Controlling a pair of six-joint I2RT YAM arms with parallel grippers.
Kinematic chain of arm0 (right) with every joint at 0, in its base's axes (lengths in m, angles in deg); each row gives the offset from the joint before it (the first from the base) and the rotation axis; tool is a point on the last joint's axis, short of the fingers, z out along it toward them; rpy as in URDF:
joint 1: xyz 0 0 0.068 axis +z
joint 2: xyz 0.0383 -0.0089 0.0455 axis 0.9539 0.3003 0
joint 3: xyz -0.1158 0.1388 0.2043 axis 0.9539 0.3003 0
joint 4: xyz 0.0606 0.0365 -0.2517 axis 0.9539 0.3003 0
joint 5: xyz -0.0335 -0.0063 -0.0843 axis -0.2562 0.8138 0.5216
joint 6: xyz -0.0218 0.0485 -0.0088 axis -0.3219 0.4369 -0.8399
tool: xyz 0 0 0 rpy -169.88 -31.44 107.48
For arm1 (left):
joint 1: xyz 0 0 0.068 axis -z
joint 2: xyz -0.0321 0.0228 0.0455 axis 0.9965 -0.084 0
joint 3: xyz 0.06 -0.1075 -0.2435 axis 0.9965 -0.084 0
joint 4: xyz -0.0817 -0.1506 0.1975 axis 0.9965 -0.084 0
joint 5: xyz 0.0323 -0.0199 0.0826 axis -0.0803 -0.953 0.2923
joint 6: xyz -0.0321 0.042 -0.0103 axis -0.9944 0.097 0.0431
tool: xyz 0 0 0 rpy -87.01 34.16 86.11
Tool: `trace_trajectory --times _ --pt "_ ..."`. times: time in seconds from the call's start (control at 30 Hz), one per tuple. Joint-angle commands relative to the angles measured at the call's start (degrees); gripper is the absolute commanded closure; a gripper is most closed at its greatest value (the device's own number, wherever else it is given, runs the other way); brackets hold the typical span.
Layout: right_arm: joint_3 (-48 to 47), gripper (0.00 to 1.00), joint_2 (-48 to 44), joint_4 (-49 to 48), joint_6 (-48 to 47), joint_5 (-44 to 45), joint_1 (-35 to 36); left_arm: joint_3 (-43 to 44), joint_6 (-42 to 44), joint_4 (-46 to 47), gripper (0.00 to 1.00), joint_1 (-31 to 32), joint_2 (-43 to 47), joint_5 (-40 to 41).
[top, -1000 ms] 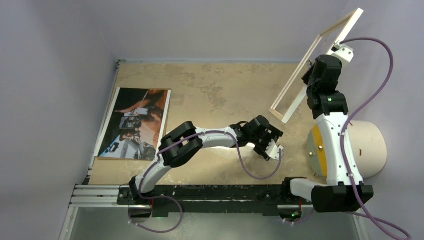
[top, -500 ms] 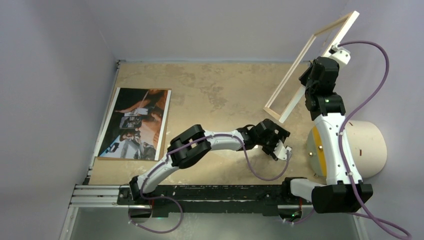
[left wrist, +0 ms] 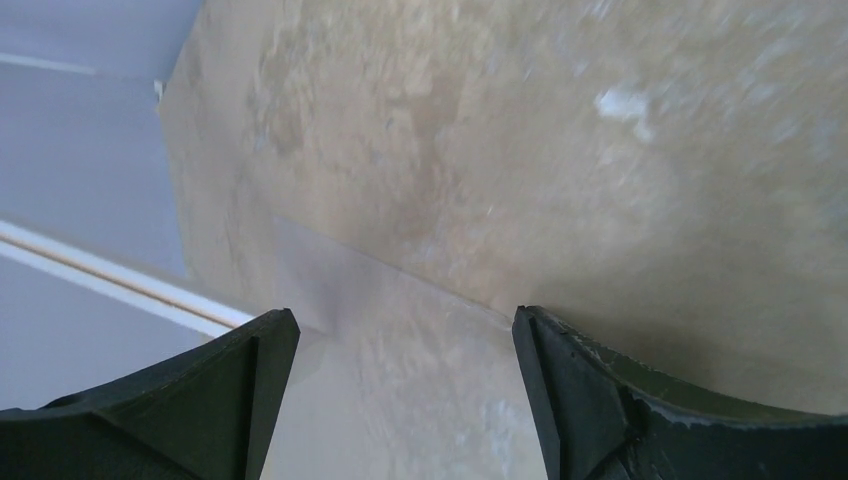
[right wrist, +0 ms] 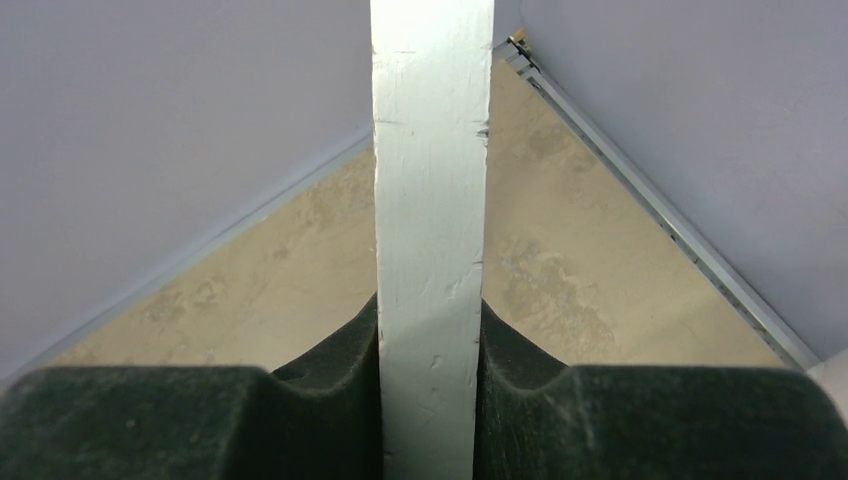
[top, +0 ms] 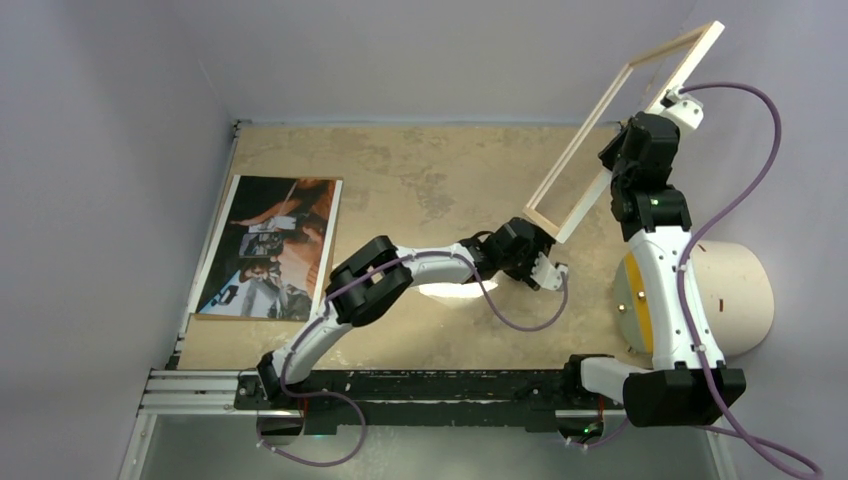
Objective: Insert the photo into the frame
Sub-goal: Move the photo frame item to the center of the board.
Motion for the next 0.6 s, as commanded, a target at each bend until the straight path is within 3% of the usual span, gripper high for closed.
trace_trajectory --times 0.0,0.2,0.57 --pt "-2.8 1.0 -2.95 -6.58 1.61 1.73 -0.12 -5.45 -2.49 -14.04 0.15 -4.27 -0.66 7.29" --pt "-5.84 1.0 -2.17 -5.44 2.52 0.64 -0.14 -12.91 -6.05 -15.47 0.15 -10.39 2.11 9.41" --pt "-6.91 1.0 0.18 1.11 6.71 -14.3 -0.12 -16.4 -8.28 -14.88 0.16 -22.08 4.27 11.37"
